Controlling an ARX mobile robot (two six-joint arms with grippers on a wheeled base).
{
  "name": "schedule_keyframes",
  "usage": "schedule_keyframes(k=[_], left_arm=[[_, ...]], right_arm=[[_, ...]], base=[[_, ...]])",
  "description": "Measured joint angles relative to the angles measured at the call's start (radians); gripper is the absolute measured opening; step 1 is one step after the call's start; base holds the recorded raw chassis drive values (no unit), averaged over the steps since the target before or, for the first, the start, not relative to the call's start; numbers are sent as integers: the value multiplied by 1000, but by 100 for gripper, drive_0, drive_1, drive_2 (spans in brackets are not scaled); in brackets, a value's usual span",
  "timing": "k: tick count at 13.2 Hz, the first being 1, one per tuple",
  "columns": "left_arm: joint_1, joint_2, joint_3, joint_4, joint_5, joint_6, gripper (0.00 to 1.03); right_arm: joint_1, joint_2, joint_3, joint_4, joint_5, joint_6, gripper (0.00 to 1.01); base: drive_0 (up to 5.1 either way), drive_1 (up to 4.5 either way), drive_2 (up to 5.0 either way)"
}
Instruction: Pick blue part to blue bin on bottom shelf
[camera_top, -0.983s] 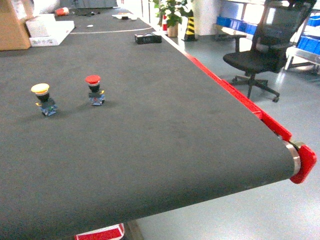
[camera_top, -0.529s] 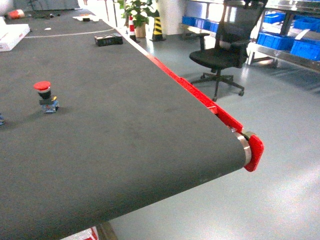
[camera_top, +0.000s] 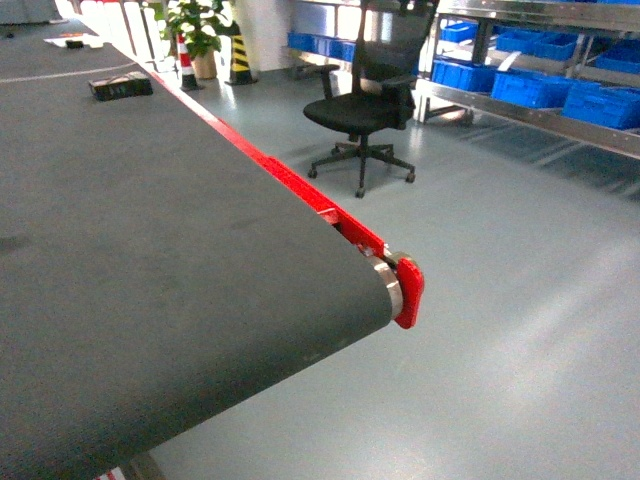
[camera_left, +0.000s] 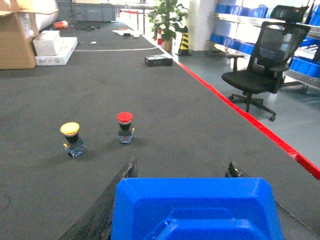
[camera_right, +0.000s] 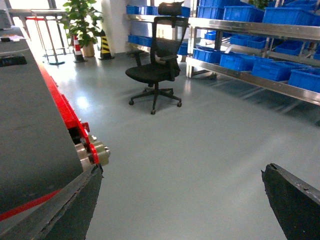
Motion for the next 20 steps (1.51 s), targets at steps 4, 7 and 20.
schedule_keyframes(k=[4,7,20], left_arm=[[0,0,0,0,0,0,43],[0,0,0,1,0,0,43],[0,0,0,1,0,0,43]], right_arm=[[0,0,0,0,0,0,98],[0,0,0,0,0,0,98],[0,0,0,0,0,0,98]], base=[[-166,-166,-166],[-155,-155,-155],[-152,-152,-152]])
